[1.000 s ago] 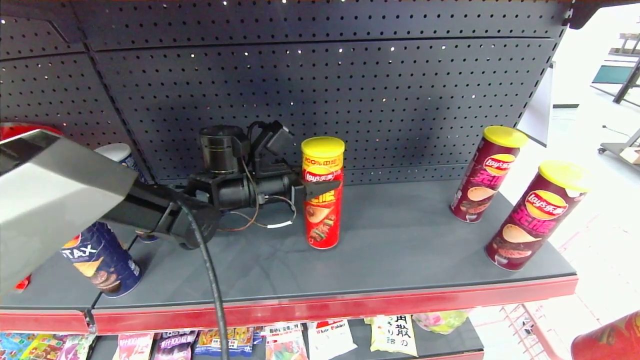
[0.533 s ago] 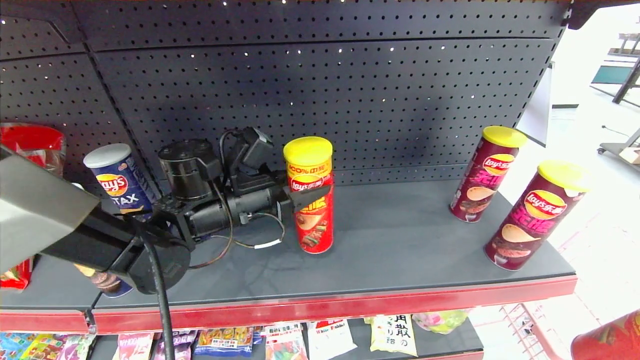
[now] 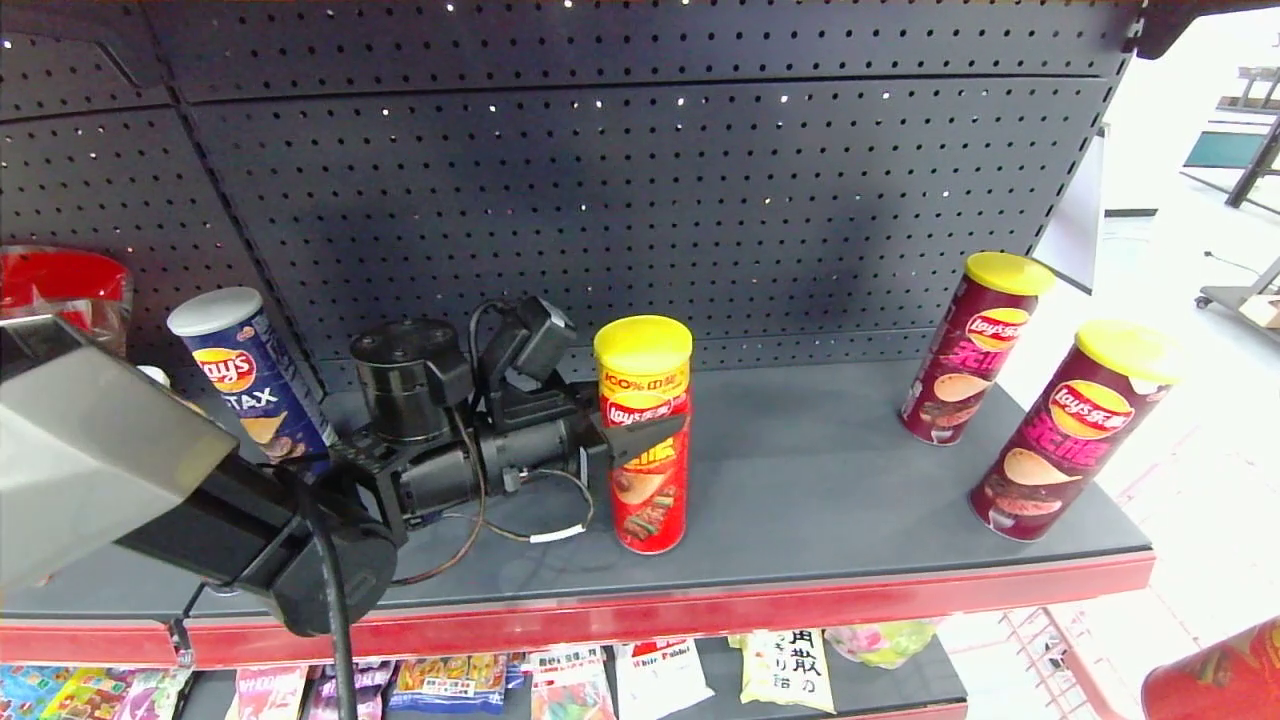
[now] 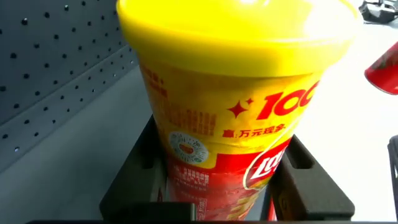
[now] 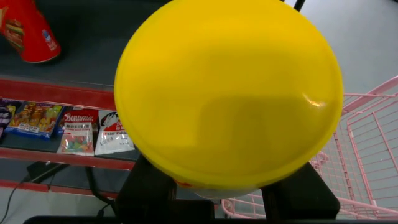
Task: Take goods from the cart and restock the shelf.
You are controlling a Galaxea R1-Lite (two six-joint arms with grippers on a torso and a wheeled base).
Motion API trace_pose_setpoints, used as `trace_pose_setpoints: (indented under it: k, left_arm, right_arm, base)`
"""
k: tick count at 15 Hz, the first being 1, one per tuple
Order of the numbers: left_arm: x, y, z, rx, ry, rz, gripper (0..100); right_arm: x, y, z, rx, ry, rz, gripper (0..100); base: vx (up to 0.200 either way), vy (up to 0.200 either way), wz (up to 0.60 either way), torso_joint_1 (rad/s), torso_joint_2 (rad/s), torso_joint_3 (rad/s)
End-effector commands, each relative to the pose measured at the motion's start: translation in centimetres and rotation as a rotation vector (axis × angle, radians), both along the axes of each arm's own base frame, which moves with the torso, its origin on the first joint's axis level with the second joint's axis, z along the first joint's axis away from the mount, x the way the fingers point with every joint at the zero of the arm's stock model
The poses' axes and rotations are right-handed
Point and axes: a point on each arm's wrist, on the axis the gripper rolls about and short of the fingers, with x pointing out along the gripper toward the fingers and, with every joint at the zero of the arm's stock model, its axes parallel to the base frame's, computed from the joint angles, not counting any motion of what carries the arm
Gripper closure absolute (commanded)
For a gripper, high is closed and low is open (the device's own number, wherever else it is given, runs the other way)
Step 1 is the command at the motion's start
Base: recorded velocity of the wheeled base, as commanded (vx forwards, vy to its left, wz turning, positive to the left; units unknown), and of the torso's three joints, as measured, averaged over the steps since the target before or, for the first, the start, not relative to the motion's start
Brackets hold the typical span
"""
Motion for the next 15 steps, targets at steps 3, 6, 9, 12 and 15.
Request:
trace_pose_setpoints:
  k: [3,6,9,12,15]
  left_arm:
    - [-0.3,1.1,-0.4,-0.002,-0.017,0.06,100]
    - [-1.4,1.6,-1.0,0.008,0.004,0.069,100]
    - [-1.9,2.0,-0.9,0.012,0.01,0.077,100]
    - [-2.5,2.0,-0.9,0.013,0.024,0.065,100]
    - [-2.9,1.8,-0.7,0.004,0.034,0.055,100]
  right_arm:
    - [0.1,0.0,0.0,-0.001,0.007,0.001,100]
    - [0.2,0.0,0.0,0.0,0.009,0.002,100]
    - [0.2,0.0,0.0,-0.001,0.01,0.001,100]
    - [0.2,0.0,0.1,-0.001,0.007,0.001,100]
    - [0.2,0.0,0.1,-0.001,0.006,-0.001,100]
  base:
    - [0.0,0.0,0.0,0.0,0.0,0.0]
    - [0.0,0.0,0.0,0.0,0.0,0.0]
    - [0.0,0.0,0.0,0.0,0.0,0.0]
    - [0.0,0.0,0.0,0.0,0.0,0.0]
    - [0.0,0.0,0.0,0.0,0.0,0.0]
